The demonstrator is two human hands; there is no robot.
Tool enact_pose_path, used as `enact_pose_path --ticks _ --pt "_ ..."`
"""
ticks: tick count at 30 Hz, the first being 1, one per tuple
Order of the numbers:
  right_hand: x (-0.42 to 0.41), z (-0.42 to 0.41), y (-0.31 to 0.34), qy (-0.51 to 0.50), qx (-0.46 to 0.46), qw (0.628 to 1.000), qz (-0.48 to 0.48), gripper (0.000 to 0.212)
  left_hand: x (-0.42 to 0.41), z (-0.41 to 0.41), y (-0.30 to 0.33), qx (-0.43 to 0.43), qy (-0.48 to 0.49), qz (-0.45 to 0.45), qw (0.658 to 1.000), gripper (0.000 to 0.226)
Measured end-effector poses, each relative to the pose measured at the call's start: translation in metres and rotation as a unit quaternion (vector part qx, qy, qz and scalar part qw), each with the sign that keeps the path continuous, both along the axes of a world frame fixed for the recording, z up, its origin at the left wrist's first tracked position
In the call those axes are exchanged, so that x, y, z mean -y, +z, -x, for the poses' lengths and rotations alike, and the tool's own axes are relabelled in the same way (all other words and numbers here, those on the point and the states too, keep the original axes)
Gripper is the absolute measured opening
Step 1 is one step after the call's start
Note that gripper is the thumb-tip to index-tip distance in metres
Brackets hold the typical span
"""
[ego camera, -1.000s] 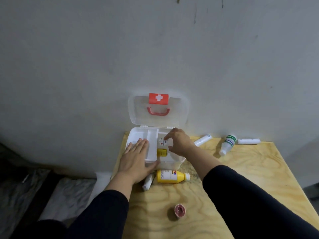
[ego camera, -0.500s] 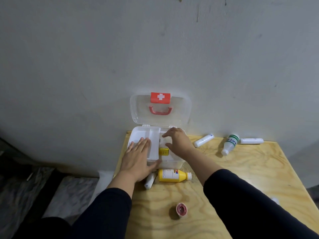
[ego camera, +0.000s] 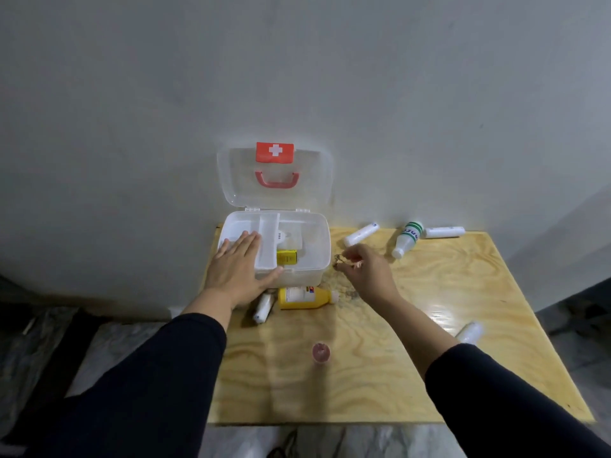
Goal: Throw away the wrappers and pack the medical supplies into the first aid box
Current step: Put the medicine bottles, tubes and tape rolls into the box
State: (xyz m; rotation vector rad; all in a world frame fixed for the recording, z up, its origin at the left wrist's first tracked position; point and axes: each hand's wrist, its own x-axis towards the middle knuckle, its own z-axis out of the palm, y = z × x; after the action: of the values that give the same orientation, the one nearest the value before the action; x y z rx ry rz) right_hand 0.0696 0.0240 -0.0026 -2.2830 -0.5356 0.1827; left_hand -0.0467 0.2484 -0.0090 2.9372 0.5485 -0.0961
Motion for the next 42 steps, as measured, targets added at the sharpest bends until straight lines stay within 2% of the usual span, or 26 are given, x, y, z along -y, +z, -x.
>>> enact_pose_path --ticks 5,8,13,19,22,25,32,36,42 --pt "0.003 0.023 -0.037 0.019 -0.156 0.987 -0.020 0.040 0.000 0.000 -0.001 0.009 -0.001 -0.003 1.000 0.087" --pt "0.003 0.028 -0.045 0.038 -0.165 0.985 -0.019 0.043 0.000 0.000 -0.002 0.006 0.000 -0.006 1.000 0.087" --pt "0.011 0.028 -0.042 0.025 -0.162 0.986 -0.032 0.035 -0.001 0.000 -0.004 0.002 0.000 -0.009 1.000 0.088" --pt "0.023 0.017 -0.011 -0.061 -0.184 0.963 -0.189 0.026 -0.001 0.000 -0.004 0.006 0.000 -0.006 1.000 0.087" --pt "0.024 0.007 0.006 -0.079 -0.132 0.969 -0.195 0.019 0.000 0.001 -0.004 0.005 0.000 -0.005 1.000 0.088" --pt "0.026 -0.003 0.024 -0.086 -0.073 0.981 -0.155 0.016 0.000 0.000 -0.002 0.002 -0.001 -0.002 1.000 0.088" --pt "0.009 -0.022 0.097 -0.054 0.064 0.991 -0.107 0.019 0.001 -0.001 0.000 -0.008 -0.001 0.005 1.000 0.093" --pt "-0.015 -0.027 0.118 -0.036 0.080 0.989 -0.123 0.020 0.003 -0.001 0.004 -0.015 0.004 -0.004 1.000 0.091" --pt "-0.053 -0.025 0.097 -0.022 0.061 0.990 -0.125 0.020 0.003 -0.001 0.006 -0.021 0.004 0.010 1.000 0.090"
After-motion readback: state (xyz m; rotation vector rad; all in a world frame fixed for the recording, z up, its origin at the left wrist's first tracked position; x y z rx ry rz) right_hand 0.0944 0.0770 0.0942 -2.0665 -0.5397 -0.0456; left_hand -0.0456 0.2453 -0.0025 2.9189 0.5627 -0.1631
